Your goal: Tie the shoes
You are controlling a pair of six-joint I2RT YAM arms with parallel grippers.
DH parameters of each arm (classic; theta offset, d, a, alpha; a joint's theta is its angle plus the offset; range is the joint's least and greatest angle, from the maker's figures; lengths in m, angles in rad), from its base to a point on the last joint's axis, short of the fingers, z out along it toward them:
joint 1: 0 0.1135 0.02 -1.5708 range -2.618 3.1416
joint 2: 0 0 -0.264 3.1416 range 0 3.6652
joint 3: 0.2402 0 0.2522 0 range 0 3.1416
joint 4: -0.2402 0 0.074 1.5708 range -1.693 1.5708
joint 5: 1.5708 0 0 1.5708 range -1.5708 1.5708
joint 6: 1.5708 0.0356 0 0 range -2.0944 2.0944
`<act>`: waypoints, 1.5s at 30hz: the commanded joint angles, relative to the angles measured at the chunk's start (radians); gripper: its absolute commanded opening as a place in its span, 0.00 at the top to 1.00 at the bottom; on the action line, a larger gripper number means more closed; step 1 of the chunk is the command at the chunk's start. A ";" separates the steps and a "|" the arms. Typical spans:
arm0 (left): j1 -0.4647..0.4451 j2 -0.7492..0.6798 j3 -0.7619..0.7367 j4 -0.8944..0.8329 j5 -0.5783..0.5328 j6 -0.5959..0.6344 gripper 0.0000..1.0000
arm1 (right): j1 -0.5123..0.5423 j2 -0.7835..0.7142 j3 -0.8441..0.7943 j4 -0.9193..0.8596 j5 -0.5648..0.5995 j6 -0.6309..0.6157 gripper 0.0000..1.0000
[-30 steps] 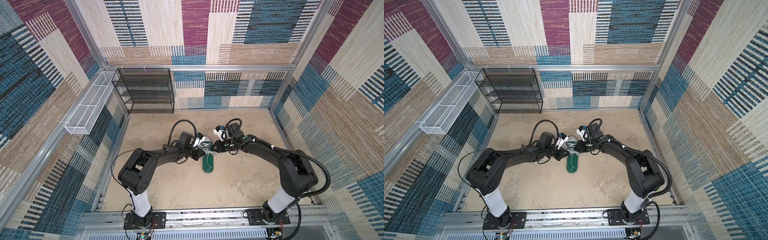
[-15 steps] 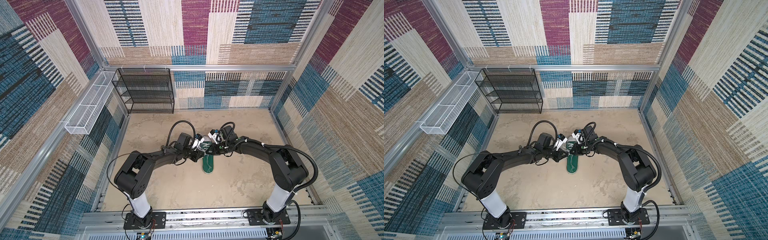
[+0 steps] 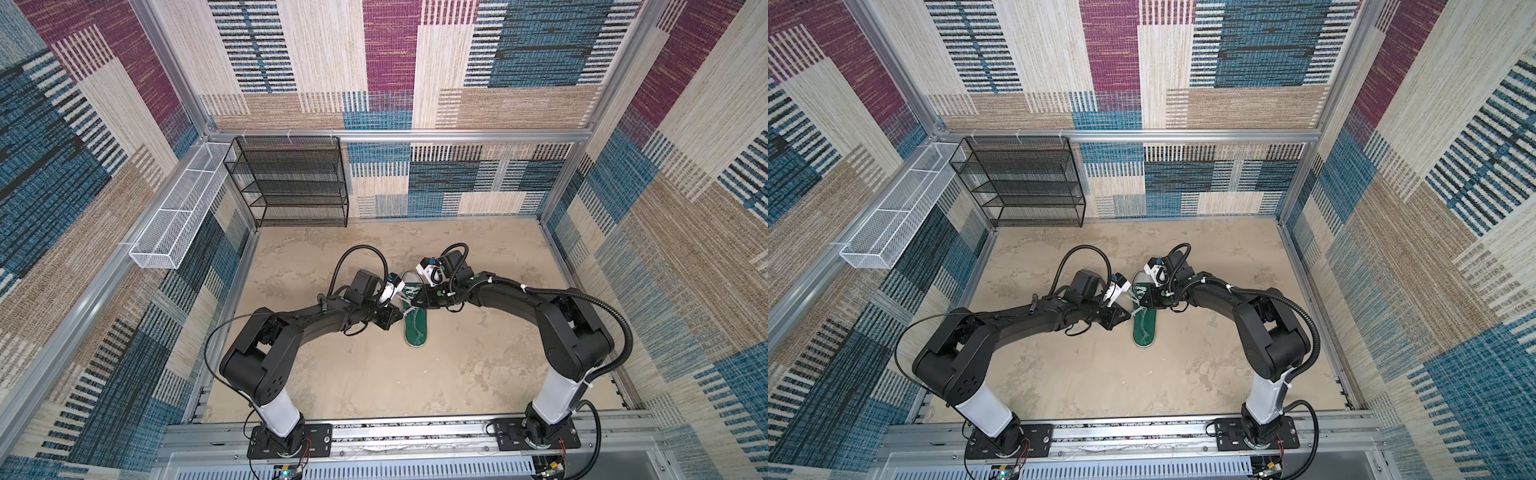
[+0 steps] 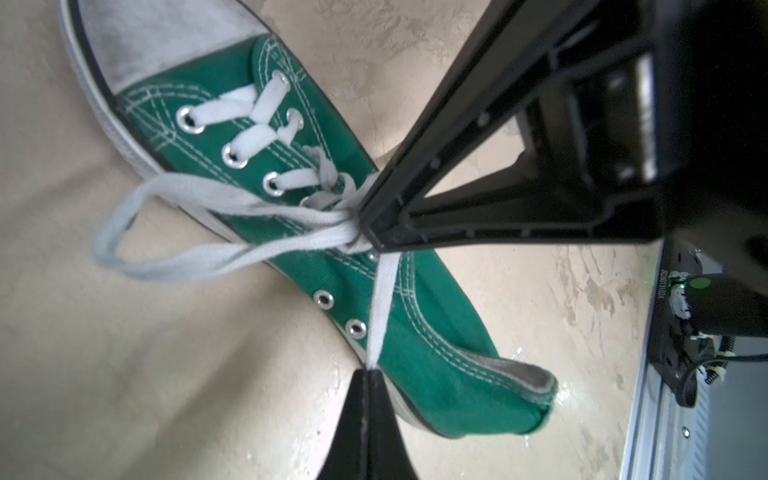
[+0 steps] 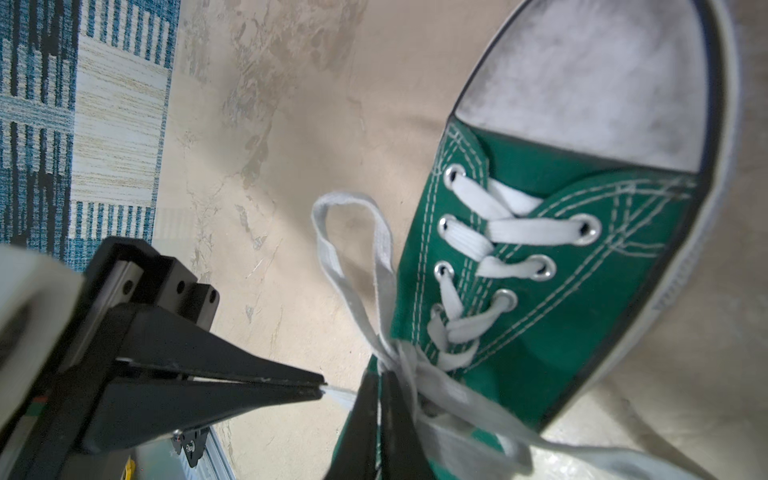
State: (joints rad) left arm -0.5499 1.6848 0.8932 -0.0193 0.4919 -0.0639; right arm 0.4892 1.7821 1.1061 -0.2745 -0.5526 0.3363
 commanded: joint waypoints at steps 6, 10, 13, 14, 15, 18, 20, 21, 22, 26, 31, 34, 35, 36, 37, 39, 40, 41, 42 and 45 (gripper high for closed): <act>0.015 -0.031 -0.028 -0.042 -0.020 0.022 1.00 | 0.000 -0.001 0.006 0.015 0.000 0.005 0.90; 0.015 -0.028 -0.026 -0.038 -0.016 0.016 1.00 | 0.000 -0.024 0.005 0.024 -0.015 0.008 0.84; 0.015 -0.026 -0.026 -0.028 -0.003 0.006 1.00 | -0.001 -0.072 -0.014 0.054 -0.042 0.038 0.77; 0.015 -0.025 -0.026 -0.028 -0.004 0.005 1.00 | -0.004 -0.089 -0.025 0.065 -0.052 0.052 0.75; 0.015 -0.026 -0.026 -0.029 -0.003 0.004 1.00 | -0.011 -0.110 -0.043 0.080 -0.063 0.070 0.73; 0.015 -0.025 -0.029 -0.030 -0.004 0.009 1.00 | -0.042 -0.168 -0.122 0.146 -0.107 0.136 0.71; 0.015 -0.022 -0.029 -0.029 0.001 0.009 1.00 | -0.056 -0.190 -0.185 0.194 -0.132 0.173 0.71; 0.015 -0.020 -0.030 -0.029 0.005 0.009 1.00 | -0.062 -0.196 -0.214 0.223 -0.142 0.192 0.71; 0.015 -0.017 -0.028 -0.030 0.007 0.007 1.00 | -0.070 -0.200 -0.252 0.265 -0.159 0.218 0.71; 0.015 -0.010 -0.026 -0.030 0.010 0.004 1.00 | -0.095 -0.197 -0.336 0.409 -0.208 0.303 0.73; 0.015 -0.001 -0.017 -0.034 0.011 0.003 1.00 | -0.118 -0.158 -0.351 0.484 -0.227 0.337 0.72; 0.015 0.005 -0.009 -0.035 0.012 0.001 1.00 | -0.135 -0.134 -0.365 0.538 -0.247 0.372 0.71; 0.015 0.005 -0.008 -0.034 0.012 0.000 1.00 | -0.140 -0.127 -0.368 0.544 -0.251 0.382 0.71; 0.016 0.008 -0.006 -0.034 0.014 -0.002 1.00 | -0.143 -0.120 -0.370 0.550 -0.254 0.390 0.71; 0.015 0.009 -0.002 -0.039 0.014 -0.002 1.00 | -0.144 -0.118 -0.374 0.562 -0.254 0.397 0.71; 0.015 0.009 0.003 -0.042 0.010 -0.002 1.00 | -0.148 -0.114 -0.383 0.575 -0.256 0.407 0.71; 0.015 0.012 0.004 -0.041 0.010 -0.002 1.00 | -0.149 -0.108 -0.385 0.582 -0.260 0.410 0.71; 0.015 0.011 0.004 -0.041 0.011 -0.003 1.00 | -0.151 -0.102 -0.387 0.592 -0.267 0.415 0.71; 0.015 0.012 0.004 -0.042 0.012 -0.001 1.00 | -0.152 -0.094 -0.394 0.608 -0.274 0.424 0.71; 0.015 0.020 0.006 -0.049 0.022 -0.001 1.00 | -0.151 -0.072 -0.401 0.649 -0.298 0.448 0.70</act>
State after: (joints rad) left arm -0.5369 1.7004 0.8921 -0.0570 0.5007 -0.0608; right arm 0.3378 1.6966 0.7097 0.2909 -0.8124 0.7414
